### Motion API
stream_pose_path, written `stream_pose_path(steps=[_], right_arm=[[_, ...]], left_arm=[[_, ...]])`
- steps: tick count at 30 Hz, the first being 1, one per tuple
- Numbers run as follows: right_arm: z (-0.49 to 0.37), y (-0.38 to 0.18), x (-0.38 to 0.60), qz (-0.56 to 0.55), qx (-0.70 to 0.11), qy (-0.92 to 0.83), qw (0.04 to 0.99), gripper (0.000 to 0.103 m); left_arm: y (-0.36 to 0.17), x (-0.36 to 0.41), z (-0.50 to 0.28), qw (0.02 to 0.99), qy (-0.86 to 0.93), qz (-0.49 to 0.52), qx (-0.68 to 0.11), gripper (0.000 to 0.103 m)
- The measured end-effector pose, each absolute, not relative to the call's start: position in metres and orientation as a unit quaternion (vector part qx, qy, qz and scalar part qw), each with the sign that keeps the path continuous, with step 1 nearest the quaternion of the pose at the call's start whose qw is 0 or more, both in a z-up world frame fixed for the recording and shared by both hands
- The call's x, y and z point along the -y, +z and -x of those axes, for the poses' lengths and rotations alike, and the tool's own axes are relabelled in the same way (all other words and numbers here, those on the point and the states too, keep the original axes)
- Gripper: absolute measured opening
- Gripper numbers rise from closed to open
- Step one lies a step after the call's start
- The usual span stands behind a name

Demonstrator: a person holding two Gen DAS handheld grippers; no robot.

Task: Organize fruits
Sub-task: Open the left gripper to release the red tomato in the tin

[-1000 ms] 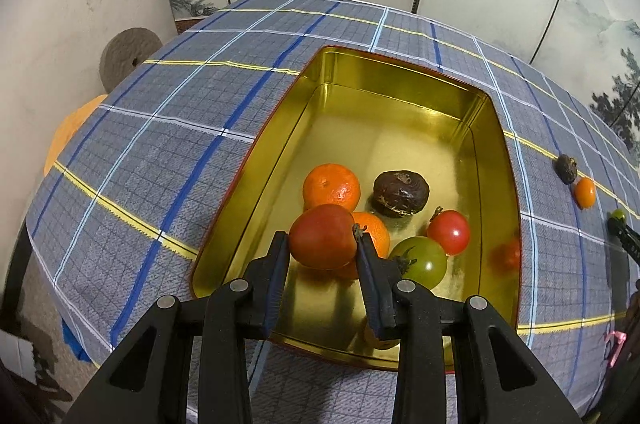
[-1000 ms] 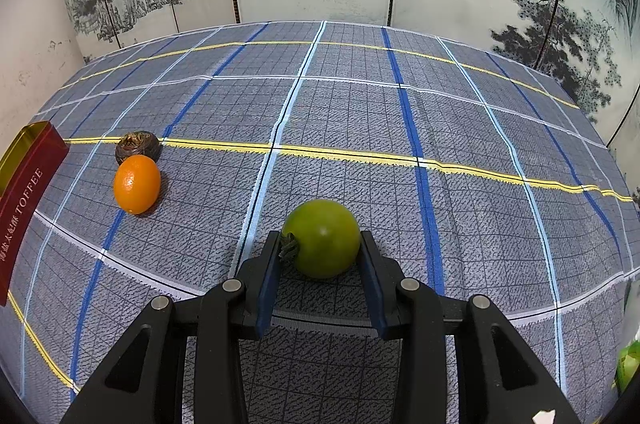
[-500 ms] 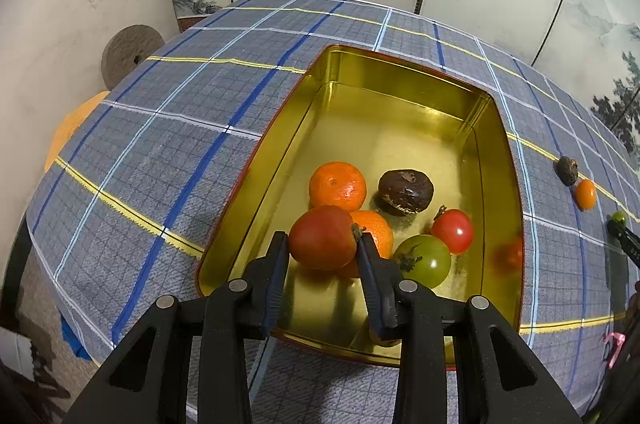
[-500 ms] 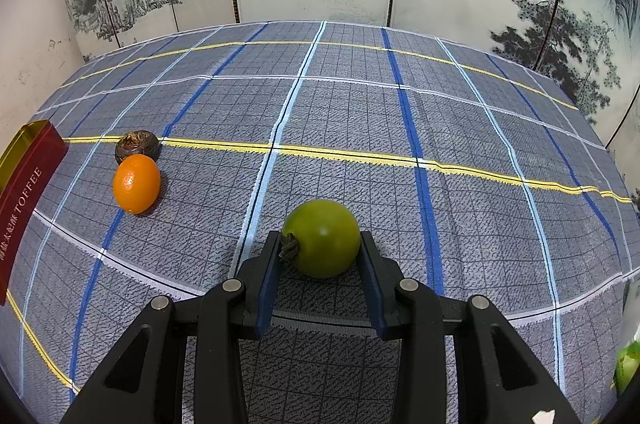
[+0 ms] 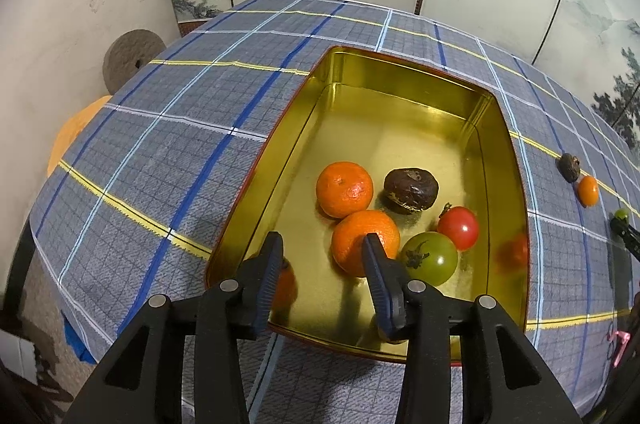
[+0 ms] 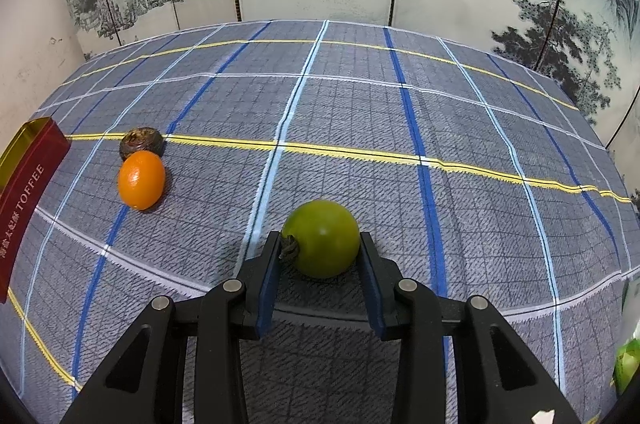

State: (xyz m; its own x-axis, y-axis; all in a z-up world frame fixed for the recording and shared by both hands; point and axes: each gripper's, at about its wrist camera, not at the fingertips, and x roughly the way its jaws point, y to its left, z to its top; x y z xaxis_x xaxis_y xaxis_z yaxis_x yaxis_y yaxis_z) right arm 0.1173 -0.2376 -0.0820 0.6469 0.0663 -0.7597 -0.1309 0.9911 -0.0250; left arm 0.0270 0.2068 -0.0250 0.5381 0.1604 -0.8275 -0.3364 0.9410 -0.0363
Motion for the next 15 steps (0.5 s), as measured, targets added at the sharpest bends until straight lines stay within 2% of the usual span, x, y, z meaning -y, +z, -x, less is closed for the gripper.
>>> stream_pose_path(steps=[8,15], right_arm=[[-0.103,-0.068,0.213,0.035,-0.404,0.090,0.910,0.034],[-0.087,-0.048,0.167,0.045,-0.387,0.153,0.908,0.034]], left_arm=[[-0.025,-0.200,-0.023,0.879,0.139,0.087,-0.448,0.051],[-0.012,-0.194,-0.014,0.896,0.131,0.082,-0.416,0.062]])
